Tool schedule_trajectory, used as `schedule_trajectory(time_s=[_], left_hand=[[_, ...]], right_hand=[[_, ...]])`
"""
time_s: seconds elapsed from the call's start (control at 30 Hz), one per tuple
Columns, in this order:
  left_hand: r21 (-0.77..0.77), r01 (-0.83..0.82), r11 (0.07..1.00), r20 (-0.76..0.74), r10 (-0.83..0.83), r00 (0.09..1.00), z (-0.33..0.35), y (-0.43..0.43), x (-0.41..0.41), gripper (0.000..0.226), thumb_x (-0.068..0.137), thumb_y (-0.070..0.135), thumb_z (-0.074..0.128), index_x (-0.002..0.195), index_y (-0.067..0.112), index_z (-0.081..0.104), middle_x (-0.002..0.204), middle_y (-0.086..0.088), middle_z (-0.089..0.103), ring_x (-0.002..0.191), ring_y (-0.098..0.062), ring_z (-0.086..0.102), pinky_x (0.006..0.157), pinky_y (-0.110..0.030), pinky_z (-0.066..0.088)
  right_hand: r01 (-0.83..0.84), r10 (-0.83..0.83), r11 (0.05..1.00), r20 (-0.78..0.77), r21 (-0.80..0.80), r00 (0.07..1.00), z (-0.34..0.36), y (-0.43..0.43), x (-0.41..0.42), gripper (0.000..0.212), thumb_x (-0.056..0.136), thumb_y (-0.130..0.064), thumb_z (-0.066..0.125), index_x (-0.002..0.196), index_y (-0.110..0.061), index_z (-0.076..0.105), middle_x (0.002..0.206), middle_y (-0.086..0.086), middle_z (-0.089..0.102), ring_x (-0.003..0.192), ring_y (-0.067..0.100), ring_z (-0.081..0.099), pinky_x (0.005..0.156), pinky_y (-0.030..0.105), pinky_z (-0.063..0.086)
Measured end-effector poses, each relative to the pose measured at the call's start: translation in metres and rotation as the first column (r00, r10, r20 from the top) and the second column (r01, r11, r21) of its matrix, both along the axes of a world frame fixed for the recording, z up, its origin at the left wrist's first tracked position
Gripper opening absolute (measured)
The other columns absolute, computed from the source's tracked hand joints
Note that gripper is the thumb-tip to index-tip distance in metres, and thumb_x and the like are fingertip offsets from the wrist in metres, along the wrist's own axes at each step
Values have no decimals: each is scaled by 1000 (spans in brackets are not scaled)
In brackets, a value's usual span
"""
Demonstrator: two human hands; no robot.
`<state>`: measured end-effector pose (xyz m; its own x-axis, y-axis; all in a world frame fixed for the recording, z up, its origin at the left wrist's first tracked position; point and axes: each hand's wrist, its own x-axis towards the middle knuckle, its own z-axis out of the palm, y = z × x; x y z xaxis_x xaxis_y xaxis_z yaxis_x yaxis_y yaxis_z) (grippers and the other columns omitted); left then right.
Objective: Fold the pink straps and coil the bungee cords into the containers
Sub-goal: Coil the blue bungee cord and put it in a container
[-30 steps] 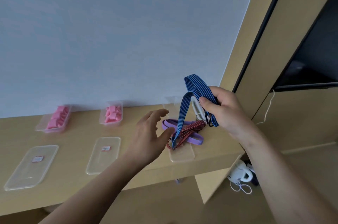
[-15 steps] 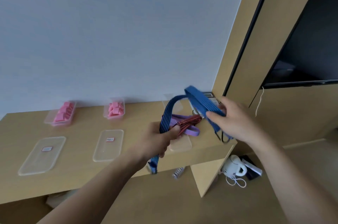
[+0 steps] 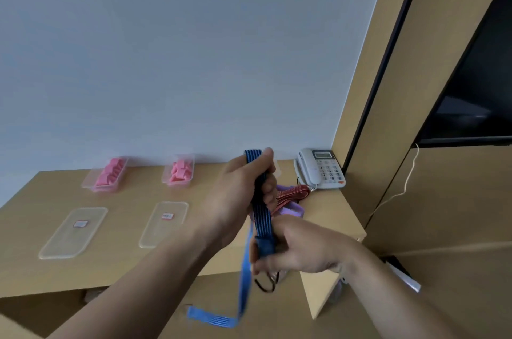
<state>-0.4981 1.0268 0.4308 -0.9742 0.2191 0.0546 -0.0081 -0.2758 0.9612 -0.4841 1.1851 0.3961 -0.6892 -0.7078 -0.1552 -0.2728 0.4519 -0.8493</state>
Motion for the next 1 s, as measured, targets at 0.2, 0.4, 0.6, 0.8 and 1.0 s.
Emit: schedule_trajectory(time_s=[0.2,0.4,0.6,0.8,1.0], left_hand=[[-313,-161,936,214,235,948,-13,-8,-12,37,102,33,63,89,0,69,76,-21,77,65,-30,76,57,-33,61],[-580,-290,761,-116,275,955,-22,0,-3,9,94,20,74,102,18,71,93,-1,77,83,-4,71,67,-16,56],[-204,25,979,-13,-28,1000,-11,12,2,32,101,22,57,111,-3,73,107,-28,73,106,-40,68,107,-53,46],[-390,-91,916,-135,41,990,-16,23,-5,17,90,39,69,92,26,81,81,2,77,76,-19,70,82,-50,56],[-404,-239,883,-155,191,969,-24,41,-7,28,103,14,61,92,29,82,81,-7,80,73,-19,74,72,-47,63]], right_hand=[[279,-290,941,-32,-191,957,15,41,-25,17,98,-5,59,113,-11,54,74,3,72,61,21,63,57,41,53],[271,-314,934,-177,-231,933,40,50,-50,18,78,-3,82,82,-20,74,67,-9,72,55,2,65,52,11,46],[224,-298,922,-210,-316,931,62,56,-64,34,68,0,88,93,-21,77,73,-6,69,48,0,59,49,10,43],[275,-353,877,-142,-394,925,68,72,-66,43,76,7,79,110,-18,69,86,8,76,63,33,69,56,34,57],[292,-398,766,-66,-572,915,63,77,-56,22,85,-14,74,106,-5,73,79,10,73,71,29,71,62,28,55]])
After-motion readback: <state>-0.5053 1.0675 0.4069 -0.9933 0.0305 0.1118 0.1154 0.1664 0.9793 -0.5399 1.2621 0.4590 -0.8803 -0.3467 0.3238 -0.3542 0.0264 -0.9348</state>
